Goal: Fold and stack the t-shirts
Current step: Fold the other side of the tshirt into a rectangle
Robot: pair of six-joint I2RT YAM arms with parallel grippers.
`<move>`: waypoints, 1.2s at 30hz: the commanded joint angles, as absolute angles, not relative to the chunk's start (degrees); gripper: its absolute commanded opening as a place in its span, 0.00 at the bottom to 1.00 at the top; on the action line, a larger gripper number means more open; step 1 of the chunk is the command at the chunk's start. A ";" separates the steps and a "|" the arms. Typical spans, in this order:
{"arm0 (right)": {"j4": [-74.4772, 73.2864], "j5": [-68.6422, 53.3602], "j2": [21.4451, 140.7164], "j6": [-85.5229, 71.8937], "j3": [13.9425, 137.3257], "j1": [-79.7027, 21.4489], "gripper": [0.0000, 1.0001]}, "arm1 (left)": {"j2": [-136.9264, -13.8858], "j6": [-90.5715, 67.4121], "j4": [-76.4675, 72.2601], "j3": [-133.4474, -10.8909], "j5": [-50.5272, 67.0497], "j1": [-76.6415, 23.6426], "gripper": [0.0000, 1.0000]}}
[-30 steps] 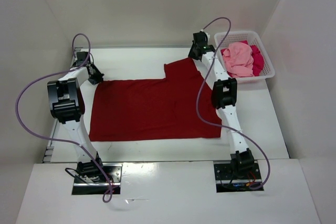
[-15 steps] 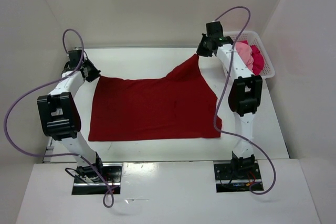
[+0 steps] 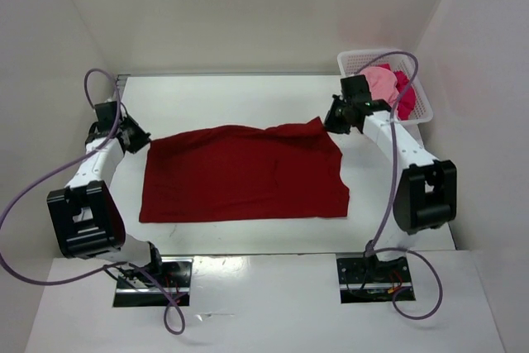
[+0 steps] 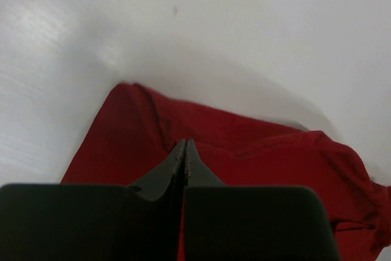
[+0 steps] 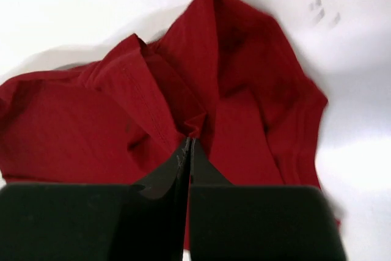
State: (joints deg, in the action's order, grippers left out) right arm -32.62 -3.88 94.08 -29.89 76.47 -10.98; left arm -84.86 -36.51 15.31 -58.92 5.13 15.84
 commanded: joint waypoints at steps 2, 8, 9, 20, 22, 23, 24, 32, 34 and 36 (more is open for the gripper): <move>-31.99 -3.96 83.35 -31.46 69.80 -10.63 0.00 | -79.73 -37.44 18.01 -56.34 3.78 16.87 0.00; -34.89 -2.64 75.43 -31.99 60.57 -10.11 0.00 | -79.10 -37.44 19.15 -55.20 0.80 17.40 0.00; -35.85 -2.03 74.63 -31.99 58.29 -10.11 0.00 | -79.10 -37.44 19.86 -55.20 0.18 18.01 0.00; -44.99 -1.75 71.54 -33.66 56.60 -8.88 0.01 | -79.10 -35.51 23.20 -53.79 -5.10 18.02 0.00; -46.57 -2.29 70.93 -33.66 56.60 -8.88 0.01 | -79.10 -35.51 23.73 -53.09 -5.10 18.02 0.00; -46.58 -2.29 70.93 -33.66 56.60 -8.88 0.03 | -79.10 -35.51 23.73 -53.09 -5.10 18.02 0.01; -47.19 -2.89 70.93 -33.66 56.60 -8.88 0.04 | -79.10 -35.51 23.73 -52.56 -5.10 18.02 0.03; -46.07 -3.52 70.92 -33.05 57.91 -8.88 0.33 | -75.85 -39.29 24.35 -55.45 -4.23 18.54 0.32; -43.96 -4.48 72.75 -32.52 59.05 -10.18 0.26 | -75.85 -38.77 23.74 -57.82 -0.72 17.94 0.32; -40.53 -4.48 75.66 -32.52 60.64 -12.47 0.09 | -76.46 -37.98 21.29 -57.83 2.35 15.83 0.35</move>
State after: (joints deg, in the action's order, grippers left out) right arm -45.50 -3.81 73.21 -33.04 56.51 -10.07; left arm -77.71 -37.93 24.71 -54.72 -2.57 17.91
